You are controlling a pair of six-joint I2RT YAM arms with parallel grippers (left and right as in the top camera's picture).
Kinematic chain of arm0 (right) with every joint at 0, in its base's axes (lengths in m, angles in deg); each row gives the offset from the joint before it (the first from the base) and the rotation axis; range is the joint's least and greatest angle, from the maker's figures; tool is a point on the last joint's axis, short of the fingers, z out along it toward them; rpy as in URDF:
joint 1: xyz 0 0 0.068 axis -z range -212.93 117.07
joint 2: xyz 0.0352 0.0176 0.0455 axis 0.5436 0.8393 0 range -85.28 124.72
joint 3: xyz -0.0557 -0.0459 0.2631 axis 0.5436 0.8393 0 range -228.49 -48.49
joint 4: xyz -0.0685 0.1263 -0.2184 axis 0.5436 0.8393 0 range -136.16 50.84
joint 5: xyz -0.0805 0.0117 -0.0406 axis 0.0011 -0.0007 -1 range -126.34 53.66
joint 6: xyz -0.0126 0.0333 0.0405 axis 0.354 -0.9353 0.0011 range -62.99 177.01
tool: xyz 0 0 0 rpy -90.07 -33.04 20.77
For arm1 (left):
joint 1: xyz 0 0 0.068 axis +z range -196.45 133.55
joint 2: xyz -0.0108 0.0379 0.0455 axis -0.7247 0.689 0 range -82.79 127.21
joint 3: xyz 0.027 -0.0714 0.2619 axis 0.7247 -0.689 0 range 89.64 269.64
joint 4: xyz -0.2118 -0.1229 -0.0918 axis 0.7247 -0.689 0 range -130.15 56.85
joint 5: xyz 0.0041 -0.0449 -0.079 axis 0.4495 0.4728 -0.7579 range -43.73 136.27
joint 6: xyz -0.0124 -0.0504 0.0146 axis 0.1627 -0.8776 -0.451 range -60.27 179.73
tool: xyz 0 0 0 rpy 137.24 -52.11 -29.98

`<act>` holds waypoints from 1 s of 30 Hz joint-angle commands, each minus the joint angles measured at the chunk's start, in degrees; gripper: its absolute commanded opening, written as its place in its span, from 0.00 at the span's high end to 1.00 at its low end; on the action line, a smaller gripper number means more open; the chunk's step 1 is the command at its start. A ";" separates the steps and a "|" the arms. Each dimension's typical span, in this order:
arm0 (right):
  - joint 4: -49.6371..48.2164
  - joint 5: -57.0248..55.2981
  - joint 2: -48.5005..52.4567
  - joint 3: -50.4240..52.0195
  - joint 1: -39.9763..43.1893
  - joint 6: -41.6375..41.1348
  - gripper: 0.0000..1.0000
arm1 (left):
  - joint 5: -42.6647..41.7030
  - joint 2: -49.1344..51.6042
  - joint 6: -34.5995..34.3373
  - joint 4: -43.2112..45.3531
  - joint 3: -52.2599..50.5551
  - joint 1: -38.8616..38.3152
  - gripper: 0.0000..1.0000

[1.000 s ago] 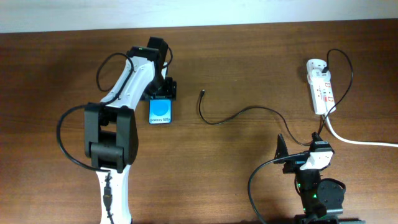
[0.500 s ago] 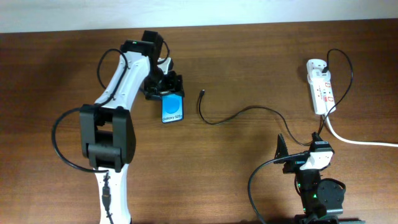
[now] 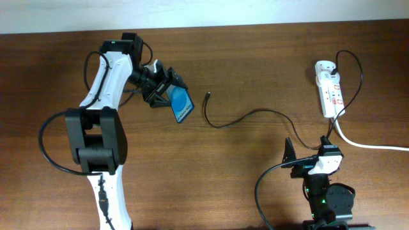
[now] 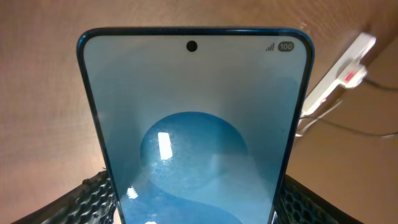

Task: Plug charger to phone and switch on socket
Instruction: 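Lift the phone with the left gripper and tilt it upright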

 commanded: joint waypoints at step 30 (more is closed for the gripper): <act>0.28 -0.46 -0.28 0.31 0.35 -0.17 0.02 | -25.20 0.17 -12.96 -7.06 1.49 0.07 1.00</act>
